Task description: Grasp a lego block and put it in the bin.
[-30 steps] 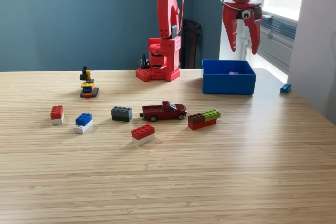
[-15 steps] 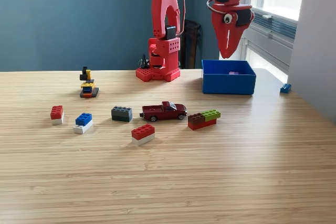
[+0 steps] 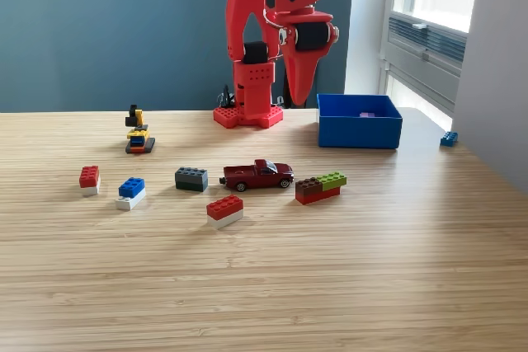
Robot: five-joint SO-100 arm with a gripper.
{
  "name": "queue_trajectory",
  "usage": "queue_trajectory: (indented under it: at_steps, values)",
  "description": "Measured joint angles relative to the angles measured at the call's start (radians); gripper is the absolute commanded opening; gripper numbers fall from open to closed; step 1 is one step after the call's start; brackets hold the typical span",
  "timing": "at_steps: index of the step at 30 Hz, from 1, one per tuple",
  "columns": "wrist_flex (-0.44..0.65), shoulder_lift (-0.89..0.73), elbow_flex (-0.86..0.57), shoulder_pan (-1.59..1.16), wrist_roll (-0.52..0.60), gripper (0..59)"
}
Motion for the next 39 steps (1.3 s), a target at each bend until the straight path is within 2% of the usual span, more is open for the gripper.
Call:
queue_trajectory:
  at_steps: [9,26,35,39]
  values:
    - [-0.003,0.000,0.000,-0.002,0.000,0.1]
    - [-0.072,0.000,0.029,0.005,-0.012,0.1]
    - [-0.146,0.000,0.075,0.149,0.000,0.1]
    - [-0.204,0.000,0.091,0.275,-0.041,0.1]
